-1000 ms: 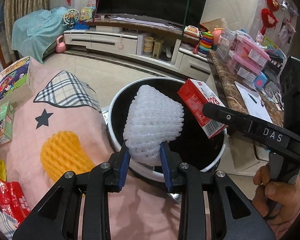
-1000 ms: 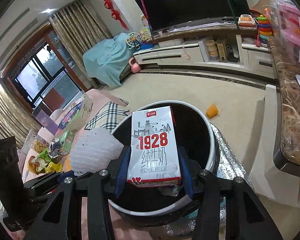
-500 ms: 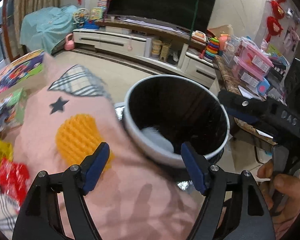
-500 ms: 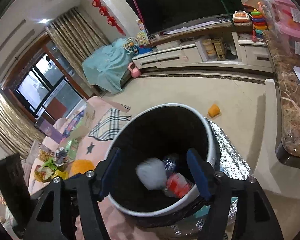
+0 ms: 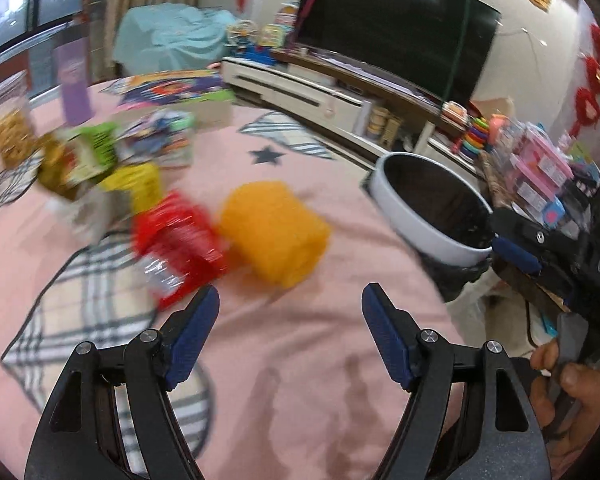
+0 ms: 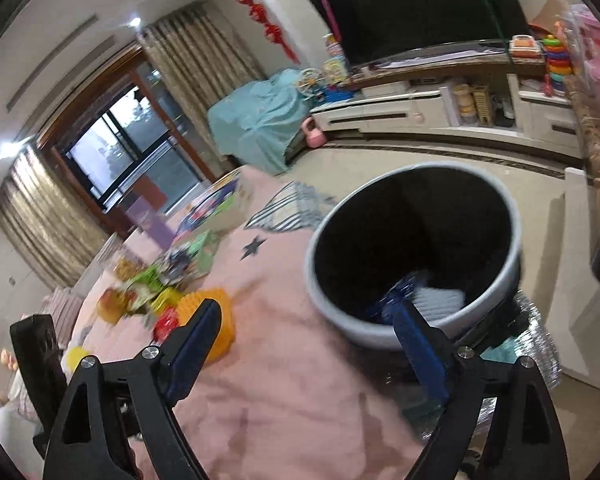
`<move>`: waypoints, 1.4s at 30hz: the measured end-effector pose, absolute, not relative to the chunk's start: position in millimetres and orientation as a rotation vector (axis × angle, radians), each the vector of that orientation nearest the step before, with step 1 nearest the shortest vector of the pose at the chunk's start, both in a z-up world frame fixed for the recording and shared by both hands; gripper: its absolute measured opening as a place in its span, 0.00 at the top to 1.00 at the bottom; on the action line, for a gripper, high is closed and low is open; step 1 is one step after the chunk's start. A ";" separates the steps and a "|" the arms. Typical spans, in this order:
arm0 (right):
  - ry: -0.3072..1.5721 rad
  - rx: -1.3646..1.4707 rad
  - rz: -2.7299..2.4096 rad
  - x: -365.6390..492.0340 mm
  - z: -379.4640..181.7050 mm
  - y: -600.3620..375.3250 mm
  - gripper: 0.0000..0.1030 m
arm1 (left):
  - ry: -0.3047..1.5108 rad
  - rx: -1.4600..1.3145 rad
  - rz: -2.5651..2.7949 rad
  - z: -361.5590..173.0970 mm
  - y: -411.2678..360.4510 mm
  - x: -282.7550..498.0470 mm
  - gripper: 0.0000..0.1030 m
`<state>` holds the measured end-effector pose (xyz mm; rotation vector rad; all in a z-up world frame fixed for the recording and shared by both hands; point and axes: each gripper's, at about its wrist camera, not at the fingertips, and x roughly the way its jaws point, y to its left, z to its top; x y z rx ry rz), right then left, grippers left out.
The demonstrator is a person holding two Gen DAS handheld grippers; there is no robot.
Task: Collect trash
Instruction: 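Move both tools back to the table toward the red bag and yellow net, then grasp the red snack bag with left tool while right tool grasps the yellow foam net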
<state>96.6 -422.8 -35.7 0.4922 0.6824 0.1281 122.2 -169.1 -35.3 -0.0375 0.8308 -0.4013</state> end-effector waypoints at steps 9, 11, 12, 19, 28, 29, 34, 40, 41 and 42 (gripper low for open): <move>0.743 0.454 0.207 98.0 -54.9 -368.7 0.13 | 0.858 -0.089 -0.302 -50.5 -112.6 116.1 0.27; 0.756 0.452 0.216 99.9 -59.5 -360.2 0.13 | 0.864 -0.097 -0.287 -54.6 -103.6 118.7 0.27; 0.758 0.453 0.220 98.0 -61.5 -355.1 0.13 | 0.870 -0.102 -0.281 -56.8 -100.0 120.3 0.27; 0.774 0.467 0.250 115.8 -70.8 -340.9 0.13 | 0.911 -0.127 -0.277 -71.5 -93.8 142.2 0.27; 0.808 0.464 0.300 157.4 -80.4 -320.9 0.25 | 0.927 -0.138 -0.295 -75.7 -98.6 169.2 0.27; 0.815 0.454 0.318 163.2 -81.6 -316.0 0.31 | 0.926 -0.134 -0.296 -75.9 -100.2 171.8 0.28; 0.850 0.420 0.342 173.0 -89.5 -309.5 0.66 | 0.925 -0.118 -0.326 -77.7 -108.1 184.9 0.54; 0.818 0.437 0.284 167.2 -84.3 -328.2 0.74 | 0.927 -0.117 -0.362 -78.0 -109.9 186.7 0.83; 0.815 0.439 0.275 166.3 -84.5 -330.2 0.74 | 0.928 -0.122 -0.367 -77.6 -108.0 185.5 0.83; 0.820 0.444 0.279 166.1 -85.9 -330.9 0.74 | 0.930 -0.127 -0.369 -77.4 -105.6 183.5 0.84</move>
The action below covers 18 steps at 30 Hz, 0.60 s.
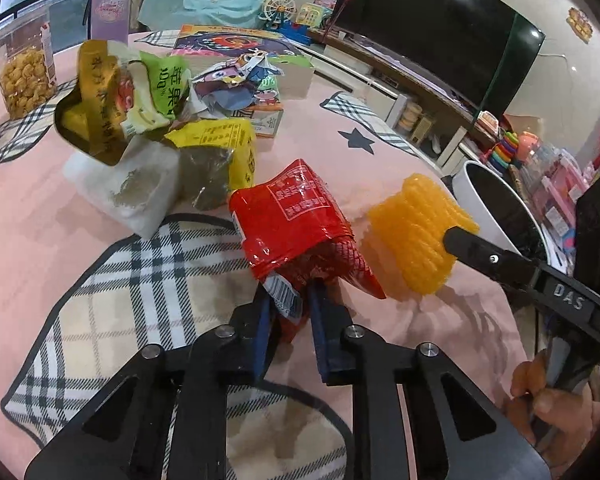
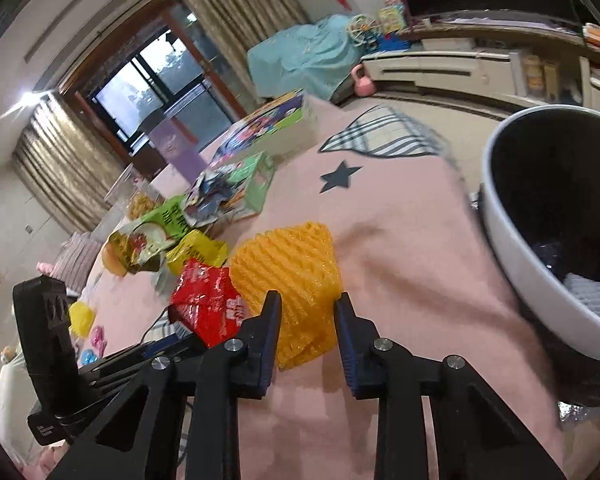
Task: Collect trash
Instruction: 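Grasp the red snack bag with left tool while right tool grasps the yellow foam net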
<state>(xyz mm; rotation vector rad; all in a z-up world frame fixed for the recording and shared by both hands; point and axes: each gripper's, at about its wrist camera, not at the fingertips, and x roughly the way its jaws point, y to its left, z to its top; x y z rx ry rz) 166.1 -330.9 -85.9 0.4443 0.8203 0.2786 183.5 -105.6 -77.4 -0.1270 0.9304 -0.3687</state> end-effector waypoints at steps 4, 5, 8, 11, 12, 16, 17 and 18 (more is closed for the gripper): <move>0.830 0.450 0.310 167.6 -88.5 -325.1 0.74 | 0.930 -0.162 -0.370 -75.7 -89.2 170.8 0.85; 0.827 0.456 0.322 167.5 -89.2 -323.9 0.73 | 0.932 -0.172 -0.366 -76.6 -84.4 168.7 0.85; 0.838 0.481 0.332 172.5 -94.0 -322.8 0.63 | 0.939 -0.225 -0.358 -81.7 -68.0 165.4 0.85; 0.868 0.451 0.344 178.7 -98.3 -316.2 0.53 | 0.954 -0.249 -0.359 -83.4 -64.6 167.6 0.85; 0.885 0.447 0.351 181.0 -100.6 -313.4 0.50 | 0.952 -0.248 -0.359 -83.2 -66.6 167.5 0.85; 0.885 0.428 0.341 178.5 -100.9 -301.1 0.53 | 0.940 -0.222 -0.350 -85.1 -73.5 162.9 0.85; 0.882 0.423 0.338 178.0 -101.4 -298.3 0.53 | 0.942 -0.224 -0.356 -85.9 -72.0 164.9 0.85; 0.881 0.396 0.332 177.9 -100.0 -294.9 0.53 | 0.944 -0.235 -0.364 -86.9 -69.9 165.8 0.85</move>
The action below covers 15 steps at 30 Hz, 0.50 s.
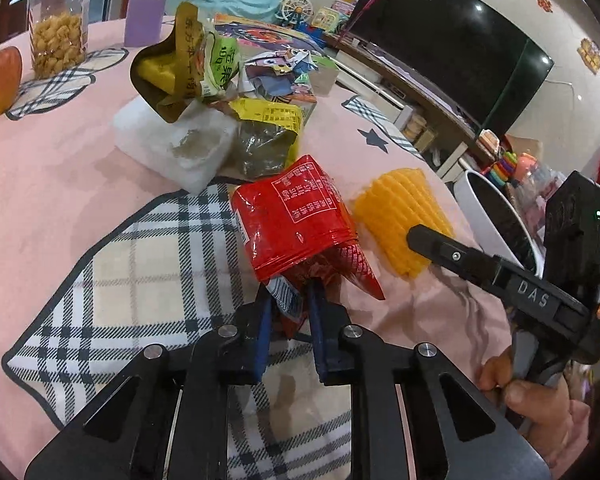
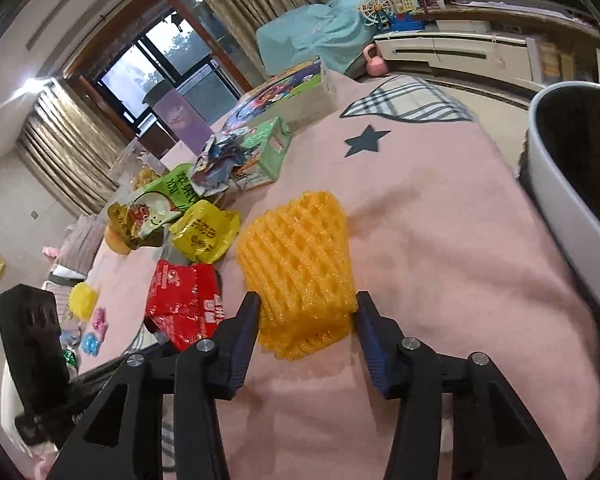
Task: Collect trash
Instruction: 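Grasp the red snack bag with left tool while right tool grasps the yellow foam net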
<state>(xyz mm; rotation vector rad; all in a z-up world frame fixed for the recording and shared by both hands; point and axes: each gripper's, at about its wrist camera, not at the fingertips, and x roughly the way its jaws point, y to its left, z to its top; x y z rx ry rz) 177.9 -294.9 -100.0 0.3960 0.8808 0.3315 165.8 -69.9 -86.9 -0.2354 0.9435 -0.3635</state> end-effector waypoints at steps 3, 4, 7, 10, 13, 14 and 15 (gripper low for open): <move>0.886 0.372 0.339 179.1 -98.0 -294.0 0.56 | 0.941 -0.245 -0.369 -87.1 -69.4 166.8 0.85; 0.883 0.370 0.340 178.8 -97.5 -295.1 0.58 | 0.937 -0.234 -0.366 -86.6 -71.0 165.9 0.85; 0.862 0.374 0.338 174.0 -93.3 -301.0 0.67 | 0.931 -0.224 -0.368 -85.6 -71.5 165.7 0.87; 0.854 0.373 0.339 168.1 -90.9 -303.4 0.70 | 0.926 -0.216 -0.372 -82.8 -72.8 163.0 0.88; 0.838 0.388 0.335 160.1 -86.6 -308.9 0.71 | 0.922 -0.192 -0.371 -78.5 -77.4 158.8 0.90; 0.835 0.393 0.331 158.6 -85.4 -310.2 0.72 | 0.924 -0.192 -0.373 -77.8 -78.5 159.0 0.91; 0.829 0.402 0.327 156.0 -83.7 -313.5 0.72 | 0.921 -0.190 -0.377 -75.0 -80.1 157.6 0.91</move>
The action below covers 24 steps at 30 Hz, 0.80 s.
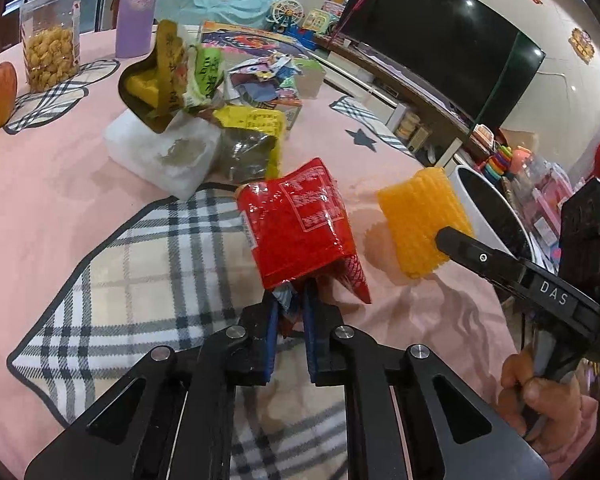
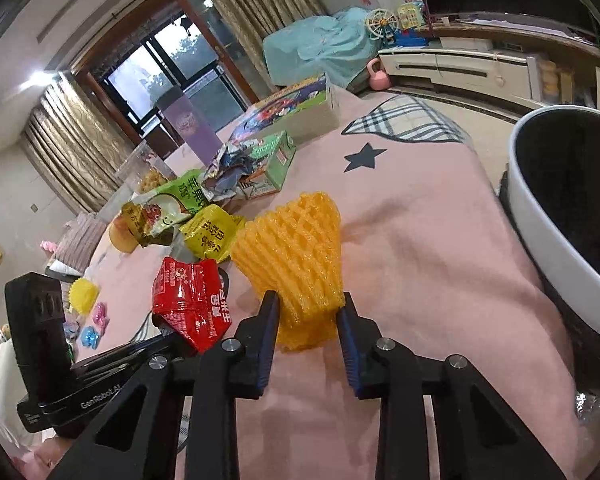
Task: Collect trash
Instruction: 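Grasp the red snack bag with left tool while right tool grasps the yellow foam net, then carry red bag and yellow net over the bin and lower them in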
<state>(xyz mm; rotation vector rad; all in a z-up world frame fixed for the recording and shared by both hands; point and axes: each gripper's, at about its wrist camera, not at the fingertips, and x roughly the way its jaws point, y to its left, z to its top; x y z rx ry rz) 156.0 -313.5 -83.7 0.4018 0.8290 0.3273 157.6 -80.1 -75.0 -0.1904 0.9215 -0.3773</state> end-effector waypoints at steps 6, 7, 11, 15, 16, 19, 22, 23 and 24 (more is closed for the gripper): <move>0.781 0.435 0.289 138.2 -69.8 -335.7 0.73 | 0.895 -0.139 -0.405 -59.0 -101.3 150.2 0.91; 0.774 0.442 0.282 135.0 -67.7 -339.8 0.73 | 0.895 -0.131 -0.411 -57.5 -106.4 149.6 0.91; 0.749 0.450 0.246 122.0 -59.7 -358.6 0.73 | 0.891 -0.101 -0.457 -51.5 -132.8 144.9 0.91; 0.731 0.461 0.197 110.3 -53.8 -382.5 0.73 | 0.889 -0.078 -0.498 -45.1 -158.0 144.6 0.91; 0.725 0.463 0.186 107.9 -52.3 -387.9 0.73 | 0.888 -0.073 -0.507 -43.6 -163.2 144.4 0.91; 0.701 0.467 0.153 100.5 -45.8 -404.0 0.73 | 0.876 -0.045 -0.536 -36.8 -182.8 144.7 0.91; 0.683 0.467 0.112 96.0 -41.4 -419.6 0.73 | 0.867 -0.020 -0.562 -30.1 -201.8 145.6 0.91; 0.679 0.471 0.094 95.1 -40.5 -426.4 0.73 | 0.865 -0.013 -0.570 -29.1 -206.9 146.7 0.91; 0.676 0.474 0.084 94.2 -40.2 -430.9 0.73 | 0.864 -0.007 -0.579 -27.6 -213.2 147.4 0.91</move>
